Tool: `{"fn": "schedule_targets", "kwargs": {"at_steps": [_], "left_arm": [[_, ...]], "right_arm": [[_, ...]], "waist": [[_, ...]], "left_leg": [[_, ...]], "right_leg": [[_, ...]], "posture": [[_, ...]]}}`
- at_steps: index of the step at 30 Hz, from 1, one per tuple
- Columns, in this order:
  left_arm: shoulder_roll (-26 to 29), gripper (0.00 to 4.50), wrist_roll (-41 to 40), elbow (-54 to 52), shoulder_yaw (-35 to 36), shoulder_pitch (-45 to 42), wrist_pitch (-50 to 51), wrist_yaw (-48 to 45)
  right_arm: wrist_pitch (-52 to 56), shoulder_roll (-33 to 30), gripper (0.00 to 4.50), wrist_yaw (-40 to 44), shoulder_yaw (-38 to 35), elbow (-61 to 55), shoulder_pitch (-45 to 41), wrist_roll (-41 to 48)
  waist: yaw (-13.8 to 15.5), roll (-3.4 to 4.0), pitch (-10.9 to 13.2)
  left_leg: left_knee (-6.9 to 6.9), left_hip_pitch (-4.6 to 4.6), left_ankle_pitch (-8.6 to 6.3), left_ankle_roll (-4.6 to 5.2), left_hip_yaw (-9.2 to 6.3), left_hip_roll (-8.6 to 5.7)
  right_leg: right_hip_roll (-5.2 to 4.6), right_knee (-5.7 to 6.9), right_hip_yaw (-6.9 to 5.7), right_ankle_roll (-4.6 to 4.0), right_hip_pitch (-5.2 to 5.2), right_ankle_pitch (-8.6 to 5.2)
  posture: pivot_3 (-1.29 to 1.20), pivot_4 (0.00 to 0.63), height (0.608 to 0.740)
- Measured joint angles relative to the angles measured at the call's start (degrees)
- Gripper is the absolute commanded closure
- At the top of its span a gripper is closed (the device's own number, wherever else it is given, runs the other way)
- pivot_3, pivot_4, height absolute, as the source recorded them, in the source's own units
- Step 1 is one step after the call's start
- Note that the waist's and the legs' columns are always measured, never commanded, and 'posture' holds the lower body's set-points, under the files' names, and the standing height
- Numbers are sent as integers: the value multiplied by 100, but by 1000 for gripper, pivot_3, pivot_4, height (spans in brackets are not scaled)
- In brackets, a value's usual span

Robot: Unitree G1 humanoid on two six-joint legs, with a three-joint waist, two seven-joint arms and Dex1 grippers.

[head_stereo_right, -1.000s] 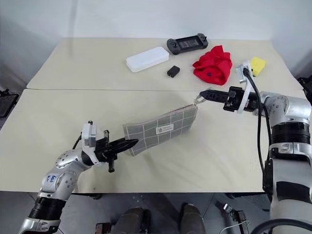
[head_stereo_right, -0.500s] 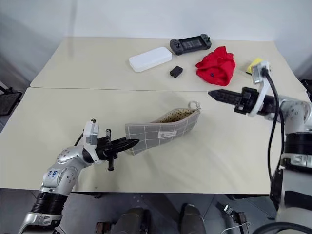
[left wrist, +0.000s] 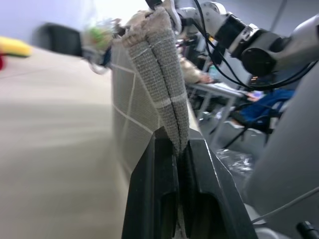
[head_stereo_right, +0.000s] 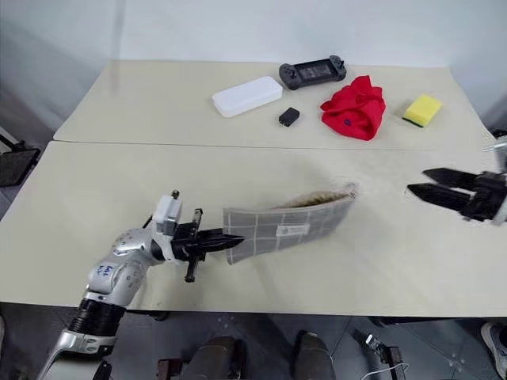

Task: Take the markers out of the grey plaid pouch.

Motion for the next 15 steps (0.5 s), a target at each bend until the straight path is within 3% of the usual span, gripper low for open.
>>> {"fn": "schedule_targets", "kwargs": {"at_steps": [5,10,11,15], "left_arm": [[-119,4500,344,471,-39,-376,-526,-184],[-324,4500,782,1197,14,-332,-1357,-187],[-344,4500,855,1265,13,-336,-1547,-194],[-541,4500,1177,1624,117,-301,-2394,-19]], "right_arm": [[224,-116,2554,-98,15,-696,-428,348],[117,41,4298,55,1064,-1784,-1024,519],[105,141,4477,99,1314,-1893,-1088,537],[-15,593,4477,254,2473,-2402,-1527,358]], "waist": [[-98,8,-4],[-144,-7,3],[-134,-9,3],[-100,-9,3]], "left_leg": [[-4,33,1,0,37,8],[0,30,0,0,35,13],[2,27,-1,1,34,10],[19,15,-3,5,20,6]], "right_leg": [[2,16,32,1,0,1],[2,18,34,0,-2,1],[0,18,34,1,-2,1],[-3,19,28,2,-4,2]], "posture": [[0,150,740],[0,150,740],[0,150,740],[0,150,740]]}}
